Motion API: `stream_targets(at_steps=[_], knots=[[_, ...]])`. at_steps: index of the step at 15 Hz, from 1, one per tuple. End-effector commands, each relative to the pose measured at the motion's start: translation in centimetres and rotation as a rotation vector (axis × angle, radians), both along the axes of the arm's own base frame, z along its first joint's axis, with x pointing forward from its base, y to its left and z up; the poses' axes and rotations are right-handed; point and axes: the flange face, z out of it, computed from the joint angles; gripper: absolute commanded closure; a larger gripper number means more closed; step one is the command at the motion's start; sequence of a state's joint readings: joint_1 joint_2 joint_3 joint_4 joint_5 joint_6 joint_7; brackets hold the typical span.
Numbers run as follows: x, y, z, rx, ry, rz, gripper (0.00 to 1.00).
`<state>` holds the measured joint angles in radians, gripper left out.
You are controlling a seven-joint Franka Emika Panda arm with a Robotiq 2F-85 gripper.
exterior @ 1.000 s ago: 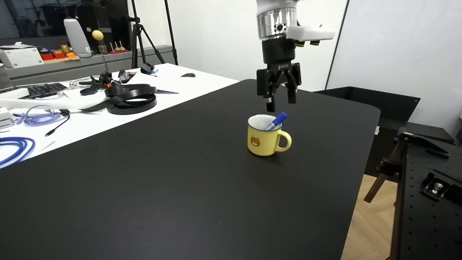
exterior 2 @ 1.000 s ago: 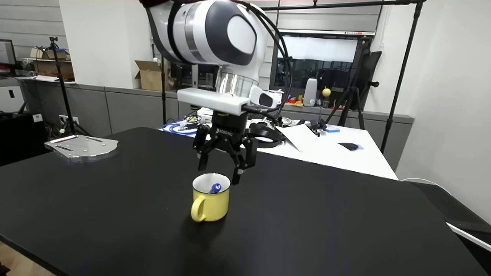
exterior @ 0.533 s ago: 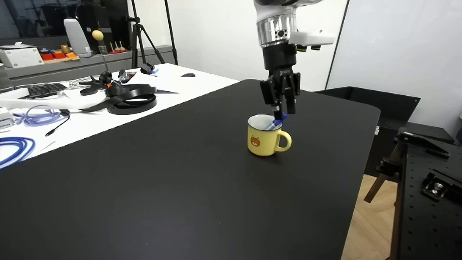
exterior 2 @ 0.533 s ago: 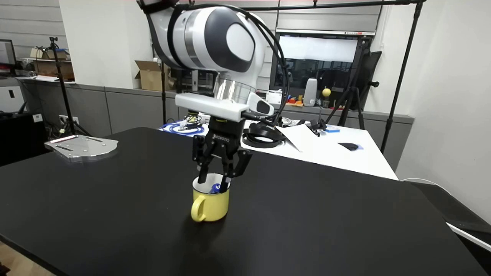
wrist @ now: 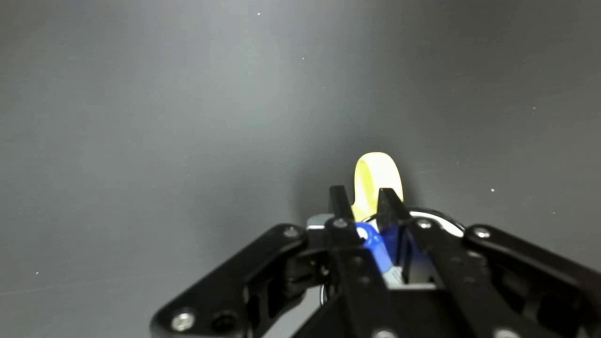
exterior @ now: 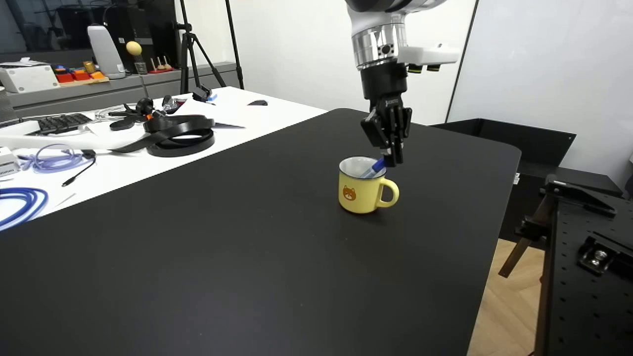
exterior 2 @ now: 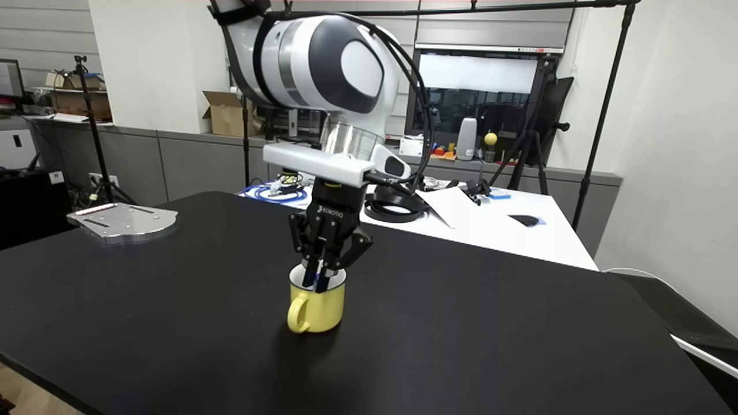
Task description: Remove the marker from the mug cup and place it on the table
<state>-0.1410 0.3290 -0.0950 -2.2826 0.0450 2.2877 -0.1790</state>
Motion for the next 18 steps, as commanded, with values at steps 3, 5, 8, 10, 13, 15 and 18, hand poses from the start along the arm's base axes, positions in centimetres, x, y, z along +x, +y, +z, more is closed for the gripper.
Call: stream_targets(at_steps=[3,5,8,10,13,15,18], knots=[[0.6,0.2,1.5,-0.004,-0.014,0.011,0.96],[0.8,0.7,2.5,-0.019,-0.030,0.030,1.00],[1.3,1.8,4.5,-0.050,-0.062,0.075,1.00],[1.7,2.3,5.6,-0.057,-0.075,0.101,0.75],[1.8,2.1,6.0,-0.048,-0.082,0.110,0.60],[1.7,1.7,5.5,-0.038,-0.074,0.101,0.47],[1.5,0.6,4.4,-0.029,-0.064,0.085,0.26]])
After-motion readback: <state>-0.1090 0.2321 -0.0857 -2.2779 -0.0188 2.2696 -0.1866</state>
